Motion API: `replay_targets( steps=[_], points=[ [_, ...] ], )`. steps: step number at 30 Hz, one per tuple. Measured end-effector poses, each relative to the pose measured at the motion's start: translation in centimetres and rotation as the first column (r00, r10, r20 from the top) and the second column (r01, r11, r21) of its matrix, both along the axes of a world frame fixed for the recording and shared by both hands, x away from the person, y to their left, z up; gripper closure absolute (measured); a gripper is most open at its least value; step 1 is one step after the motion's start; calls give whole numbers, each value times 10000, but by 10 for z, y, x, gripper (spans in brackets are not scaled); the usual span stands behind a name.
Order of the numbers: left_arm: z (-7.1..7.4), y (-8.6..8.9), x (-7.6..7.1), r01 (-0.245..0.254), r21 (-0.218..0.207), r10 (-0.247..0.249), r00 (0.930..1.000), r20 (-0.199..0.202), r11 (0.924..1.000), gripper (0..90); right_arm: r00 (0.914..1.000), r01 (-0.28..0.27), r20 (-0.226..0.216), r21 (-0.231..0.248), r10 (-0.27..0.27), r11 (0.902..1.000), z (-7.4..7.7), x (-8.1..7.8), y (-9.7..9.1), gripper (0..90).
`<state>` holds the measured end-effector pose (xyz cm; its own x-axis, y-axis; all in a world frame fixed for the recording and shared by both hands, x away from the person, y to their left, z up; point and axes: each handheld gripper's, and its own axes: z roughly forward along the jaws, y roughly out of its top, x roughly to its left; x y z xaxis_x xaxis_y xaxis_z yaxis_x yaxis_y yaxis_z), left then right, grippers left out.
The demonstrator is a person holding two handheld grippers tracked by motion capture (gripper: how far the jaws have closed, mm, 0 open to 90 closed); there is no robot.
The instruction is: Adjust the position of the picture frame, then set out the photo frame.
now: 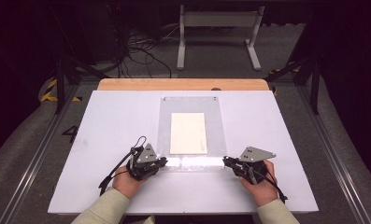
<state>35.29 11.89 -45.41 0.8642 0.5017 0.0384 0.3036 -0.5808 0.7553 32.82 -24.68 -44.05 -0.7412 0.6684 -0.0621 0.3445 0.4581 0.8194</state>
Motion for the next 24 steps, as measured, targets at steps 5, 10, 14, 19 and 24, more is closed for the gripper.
replay_targets(
  steps=[5,10,14,19,24],
  points=[
    [7,7,-7,374,-313,-377,9992,-109,9988,677,9999,60,94,305,-63,9995,4,-1,0,650],
    [20,18,-9,419,-1165,-456,9985,-292,9923,580,10000,-3,22,170,3,9999,12,-1,1,686],
    [31,32,-9,171,-1903,-197,9997,-120,9816,504,10000,-50,-11,-93,50,9999,14,3,3,721],
    [38,46,-7,-160,-2251,179,9998,67,9742,434,9980,-605,-190,-171,601,9980,17,9,2,732],
    [37,57,-2,-471,-2534,469,9989,-69,9662,409,9961,-734,-507,-360,715,9967,12,16,5,745]
  ],
)
